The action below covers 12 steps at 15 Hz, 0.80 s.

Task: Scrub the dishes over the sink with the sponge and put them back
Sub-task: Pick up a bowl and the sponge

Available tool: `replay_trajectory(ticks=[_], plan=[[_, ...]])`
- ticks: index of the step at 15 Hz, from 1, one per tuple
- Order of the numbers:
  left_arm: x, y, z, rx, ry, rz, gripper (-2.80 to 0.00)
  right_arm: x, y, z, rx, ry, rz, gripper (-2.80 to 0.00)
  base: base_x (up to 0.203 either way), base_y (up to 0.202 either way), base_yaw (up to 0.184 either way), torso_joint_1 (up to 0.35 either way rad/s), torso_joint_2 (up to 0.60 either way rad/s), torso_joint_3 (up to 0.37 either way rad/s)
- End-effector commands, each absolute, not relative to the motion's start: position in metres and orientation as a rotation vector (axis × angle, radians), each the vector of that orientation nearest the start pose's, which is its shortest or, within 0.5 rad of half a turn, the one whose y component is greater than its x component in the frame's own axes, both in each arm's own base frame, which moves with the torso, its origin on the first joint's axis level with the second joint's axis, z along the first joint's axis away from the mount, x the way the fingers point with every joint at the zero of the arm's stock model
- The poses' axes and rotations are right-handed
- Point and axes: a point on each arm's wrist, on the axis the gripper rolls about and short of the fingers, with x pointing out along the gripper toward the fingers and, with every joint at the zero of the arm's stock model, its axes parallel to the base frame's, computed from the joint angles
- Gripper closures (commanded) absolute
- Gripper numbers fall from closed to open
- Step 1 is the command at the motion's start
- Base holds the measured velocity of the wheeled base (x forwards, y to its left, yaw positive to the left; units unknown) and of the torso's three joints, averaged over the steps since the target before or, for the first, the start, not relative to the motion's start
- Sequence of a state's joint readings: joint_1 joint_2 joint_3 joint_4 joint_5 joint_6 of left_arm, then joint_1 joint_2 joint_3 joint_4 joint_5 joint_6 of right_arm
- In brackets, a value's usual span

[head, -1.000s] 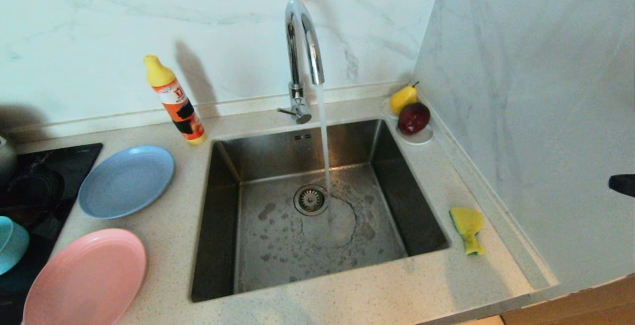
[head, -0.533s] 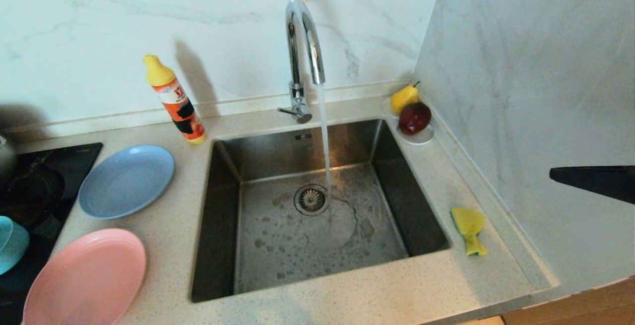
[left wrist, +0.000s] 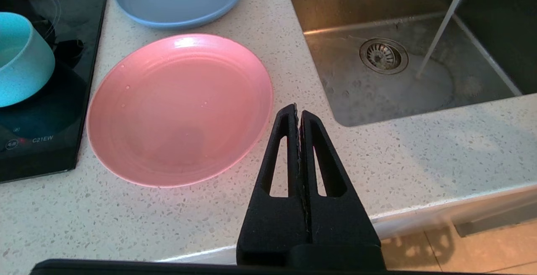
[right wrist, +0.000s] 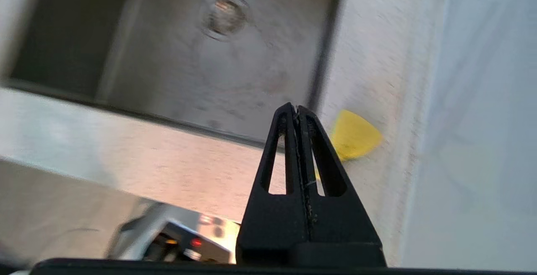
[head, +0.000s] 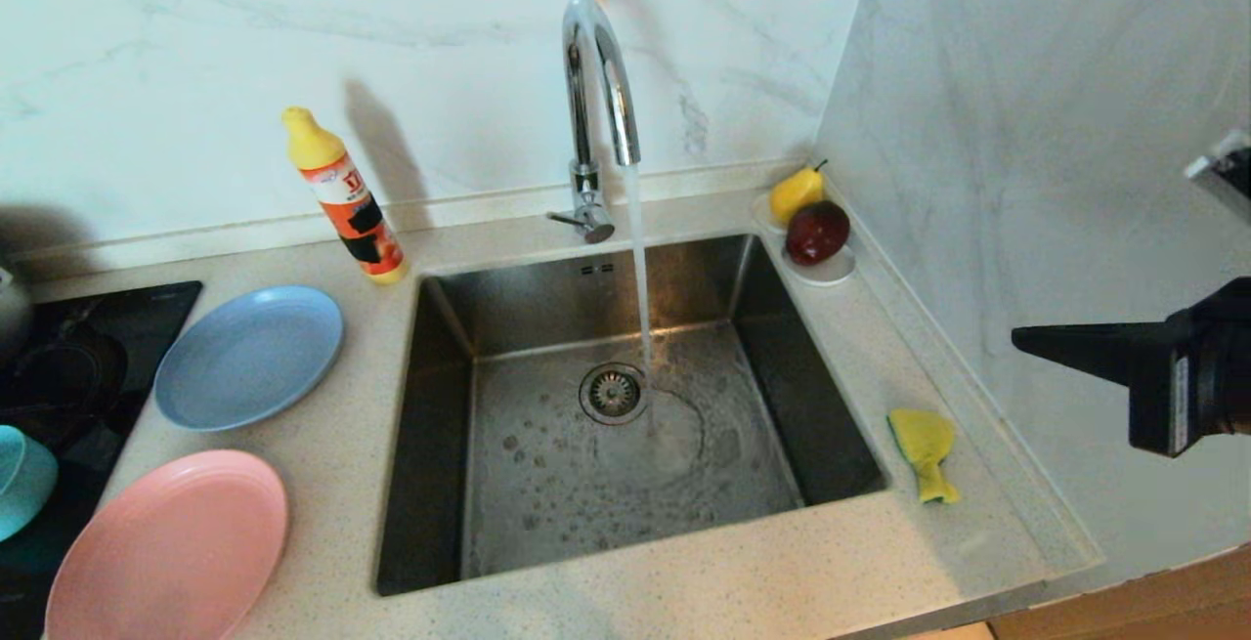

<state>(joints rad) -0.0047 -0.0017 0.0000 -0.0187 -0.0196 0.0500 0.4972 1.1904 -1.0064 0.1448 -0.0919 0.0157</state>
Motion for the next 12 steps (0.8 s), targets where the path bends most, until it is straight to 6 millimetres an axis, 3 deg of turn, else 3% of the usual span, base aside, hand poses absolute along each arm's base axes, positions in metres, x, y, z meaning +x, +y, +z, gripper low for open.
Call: replay_trajectory(ticks=[1,3,12], plan=[[-0.022,0.000,0.074,0.051,-0.010,-0.024,0.00,0.160,0.089,0.279,-0.115,0.359,0.341,0.00,0.000,0.000,0.000,0.000,0.00,0.000],[-0.022,0.000,0.074,0.051,-0.010,-0.024,0.00,0.164,0.091,0.276,-0.100,0.383,0.299,0.00,0.000,0.000,0.000,0.000,0.00,0.000],[-0.022,0.000,0.074,0.051,-0.010,-0.024,0.00,0.175,0.097,0.226,-0.115,0.568,0.211,0.00,0.000,0.000,0.000,0.000,0.00,0.000]])
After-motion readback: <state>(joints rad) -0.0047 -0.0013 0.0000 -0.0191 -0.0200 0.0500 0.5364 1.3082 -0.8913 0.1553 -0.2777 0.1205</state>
